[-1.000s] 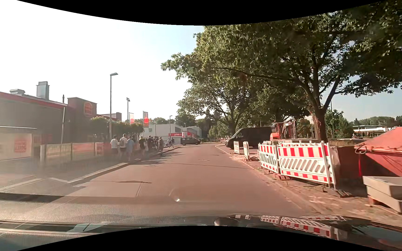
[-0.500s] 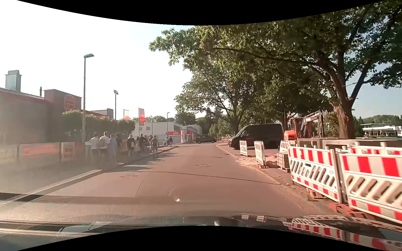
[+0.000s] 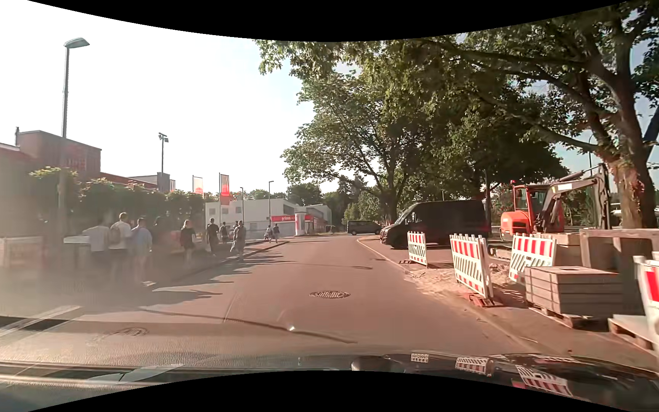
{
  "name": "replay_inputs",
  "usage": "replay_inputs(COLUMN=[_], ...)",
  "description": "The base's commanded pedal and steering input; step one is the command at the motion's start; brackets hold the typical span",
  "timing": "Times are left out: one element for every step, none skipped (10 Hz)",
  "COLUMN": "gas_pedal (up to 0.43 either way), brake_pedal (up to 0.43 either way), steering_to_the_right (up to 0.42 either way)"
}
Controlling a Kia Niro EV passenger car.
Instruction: Follow the waypoints while adhering to traffic rules and regulations
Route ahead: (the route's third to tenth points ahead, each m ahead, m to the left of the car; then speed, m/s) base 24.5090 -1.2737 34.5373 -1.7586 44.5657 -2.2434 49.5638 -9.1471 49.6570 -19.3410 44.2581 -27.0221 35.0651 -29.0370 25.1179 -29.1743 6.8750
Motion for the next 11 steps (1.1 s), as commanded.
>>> replay_inputs(gas_pedal=[0.067,0.067,0.067,0.067,0.067,0.067,0.067,0.067,0.059,0.059,0.047], brake_pedal=[0.000,0.000,0.000,0.000,0.000,0.000,0.000,0.000,0.000,0.000,0.000], steering_to_the_right=[-0.005,-0.005,-0.005,-0.005,-0.005,-0.005,-0.005,-0.005,-0.007,-0.007,-0.006])
